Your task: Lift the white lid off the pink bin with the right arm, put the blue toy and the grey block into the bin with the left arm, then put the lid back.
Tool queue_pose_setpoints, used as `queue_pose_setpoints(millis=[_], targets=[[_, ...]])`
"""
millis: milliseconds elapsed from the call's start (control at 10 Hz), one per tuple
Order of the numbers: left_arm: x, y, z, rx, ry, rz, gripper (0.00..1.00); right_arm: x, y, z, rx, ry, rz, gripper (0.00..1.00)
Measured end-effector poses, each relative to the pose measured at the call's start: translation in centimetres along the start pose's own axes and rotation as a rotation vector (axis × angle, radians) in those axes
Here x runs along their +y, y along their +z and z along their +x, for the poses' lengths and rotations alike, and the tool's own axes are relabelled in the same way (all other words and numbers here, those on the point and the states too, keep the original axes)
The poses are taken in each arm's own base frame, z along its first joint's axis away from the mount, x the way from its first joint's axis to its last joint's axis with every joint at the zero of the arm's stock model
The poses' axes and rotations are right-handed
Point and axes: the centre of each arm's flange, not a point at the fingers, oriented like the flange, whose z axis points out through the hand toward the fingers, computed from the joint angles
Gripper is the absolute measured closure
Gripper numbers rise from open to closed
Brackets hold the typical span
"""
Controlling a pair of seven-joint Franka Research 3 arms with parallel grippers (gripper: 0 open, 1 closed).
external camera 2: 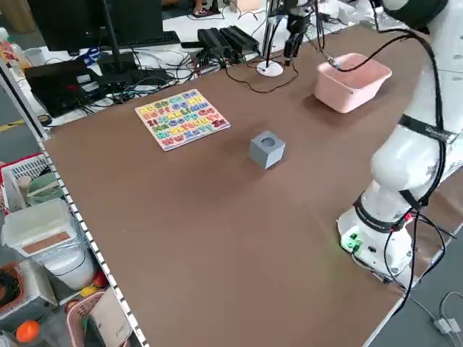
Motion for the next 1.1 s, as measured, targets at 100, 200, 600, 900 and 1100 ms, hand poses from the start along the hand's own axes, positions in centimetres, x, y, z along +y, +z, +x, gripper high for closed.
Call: queue_pose_setpoints(millis=[100, 200, 600, 900, 1100], targets=[[-2.5, 2.2, -0.6, 0.013, 0.023, 0.029, 0.13, 0.0, 0.0, 0.0, 0.000, 0.000, 0.000, 0.93], [-4.7, 4.2, -1.0, 0.027, 0.049, 0.038, 0.14, 0.0, 0.0, 0.0, 0.000, -0.001, 0.000, 0.93], [-15.0, 9.7, -2.7, 0.038, 0.155, 0.038, 0.15, 0.0, 0.0, -0.1, -0.001, -0.002, 0.002, 0.93], [-16.7, 12.1, -4.7, -0.018, 0.171, 0.064, 0.16, 0.0, -0.1, -0.1, -0.001, -0.004, 0.003, 0.93], [-17.9, 13.2, -5.3, -0.034, 0.189, 0.100, 0.17, 0.0, -0.1, -0.1, -0.001, -0.004, 0.003, 0.93]])
